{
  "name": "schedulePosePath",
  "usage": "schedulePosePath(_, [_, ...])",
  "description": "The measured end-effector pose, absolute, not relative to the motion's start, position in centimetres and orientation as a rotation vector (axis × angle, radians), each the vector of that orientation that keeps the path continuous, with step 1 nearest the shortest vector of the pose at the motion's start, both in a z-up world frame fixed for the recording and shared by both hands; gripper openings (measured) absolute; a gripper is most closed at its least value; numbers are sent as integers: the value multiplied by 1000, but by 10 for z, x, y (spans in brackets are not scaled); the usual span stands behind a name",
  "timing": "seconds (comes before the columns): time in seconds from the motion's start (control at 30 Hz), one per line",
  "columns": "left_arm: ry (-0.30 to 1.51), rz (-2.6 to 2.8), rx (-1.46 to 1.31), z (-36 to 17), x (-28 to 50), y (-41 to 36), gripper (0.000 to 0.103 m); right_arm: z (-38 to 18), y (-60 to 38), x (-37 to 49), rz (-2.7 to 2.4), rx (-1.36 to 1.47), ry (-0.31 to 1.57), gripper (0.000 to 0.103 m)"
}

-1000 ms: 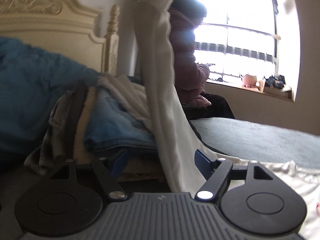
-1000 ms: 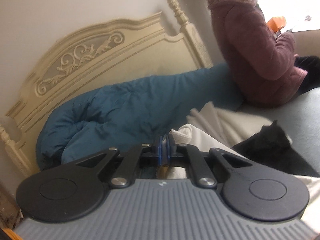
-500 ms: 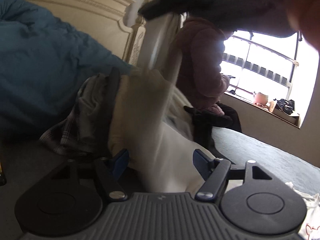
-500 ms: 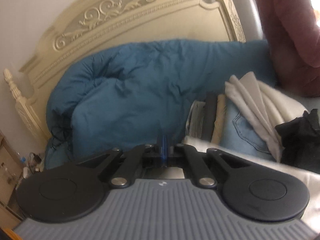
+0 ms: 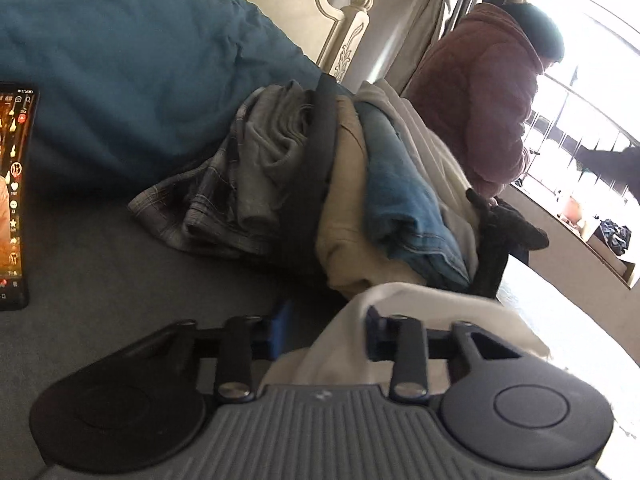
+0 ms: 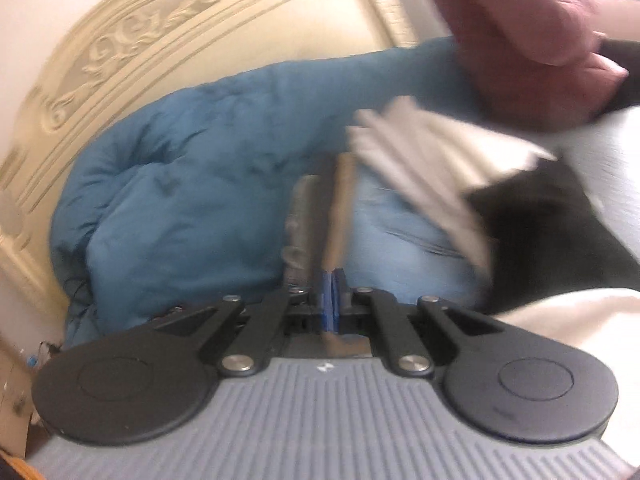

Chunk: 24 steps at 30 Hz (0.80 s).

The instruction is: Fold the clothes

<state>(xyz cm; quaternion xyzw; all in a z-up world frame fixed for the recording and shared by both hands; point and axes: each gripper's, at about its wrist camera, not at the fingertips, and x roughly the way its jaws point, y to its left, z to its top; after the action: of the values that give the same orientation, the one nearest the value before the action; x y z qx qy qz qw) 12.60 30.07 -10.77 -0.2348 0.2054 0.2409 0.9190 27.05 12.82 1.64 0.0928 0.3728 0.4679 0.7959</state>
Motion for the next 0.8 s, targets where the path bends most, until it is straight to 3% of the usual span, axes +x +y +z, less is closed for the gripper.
schedulePosePath(0.17, [413,495,-471,-104,122,310,10,-2,57,262,886,233,849,3])
schedulePosePath(0.27, [413,457,-446,-92,121,312,4,-22,23,247,834,274,902,3])
schedulePosePath(0.43, [435,291,-350,-56,110,300,3,-53,-25,222,772,335,974,3])
schedulePosePath(0.63, [594,-6,-489,-4,98,317,3,-67,-56,203,753,393,970,3])
schedulePosePath(0.8, [725,5,-527,-13,124,347,3,-77,-68,200,732,423,989,4])
